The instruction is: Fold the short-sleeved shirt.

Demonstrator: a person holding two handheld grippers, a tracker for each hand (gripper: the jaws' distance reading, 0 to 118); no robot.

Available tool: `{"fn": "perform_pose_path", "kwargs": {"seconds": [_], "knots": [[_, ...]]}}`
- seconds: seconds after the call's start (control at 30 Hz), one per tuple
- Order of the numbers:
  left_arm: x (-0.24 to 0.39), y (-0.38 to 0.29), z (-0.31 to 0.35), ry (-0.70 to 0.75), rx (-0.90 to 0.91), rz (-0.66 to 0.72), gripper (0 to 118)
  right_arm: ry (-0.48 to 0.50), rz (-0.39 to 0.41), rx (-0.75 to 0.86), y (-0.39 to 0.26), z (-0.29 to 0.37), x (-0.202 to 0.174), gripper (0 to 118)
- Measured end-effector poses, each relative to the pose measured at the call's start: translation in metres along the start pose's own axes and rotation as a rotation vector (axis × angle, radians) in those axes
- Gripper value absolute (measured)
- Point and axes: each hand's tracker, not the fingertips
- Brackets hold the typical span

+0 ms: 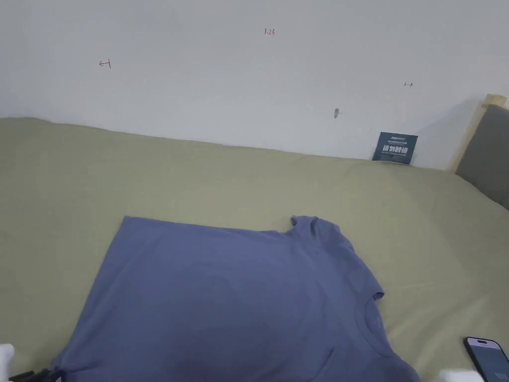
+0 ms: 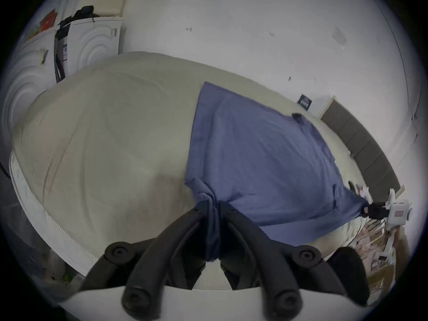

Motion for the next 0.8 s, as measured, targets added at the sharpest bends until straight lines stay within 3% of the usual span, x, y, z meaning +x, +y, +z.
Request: {"fn": "perform_pose_path", "kwargs": {"seconds": [0.07, 0.33, 0.5, 0.7, 0.73, 0.77, 0.8], "knots": [[0.004, 0.015, 0.003, -0.006, 0.006, 0.008, 11, 0.031, -0.036, 0.029, 0.02, 0.003, 0.005, 4], [0.021, 0.109, -0.032, 0.034, 0.035, -0.053, 11, 0.027, 0.014, 0.064, 0.13, -0.037, 0.012, 4], [0.02, 0.153, -0.082, 0.047, -0.063, -0.072, 11, 0.02, -0.058, 0.025, 0.174, -0.089, 0.026, 4], [0.006, 0.163, -0.139, 0.064, -0.201, -0.059, 13, -0.009, -0.131, -0.009, 0.178, -0.131, 0.038, 5], [0.005, 0.163, -0.145, 0.058, -0.214, -0.058, 21, -0.011, -0.14, 0.009, 0.177, -0.135, 0.039, 5], [0.008, 0.16, -0.145, 0.075, -0.206, -0.065, 56, -0.019, -0.143, 0.022, 0.177, -0.138, 0.038, 14], [0.011, 0.157, -0.145, 0.111, -0.186, -0.069, 81, -0.038, -0.149, 0.042, 0.173, -0.136, 0.037, 35]]}}
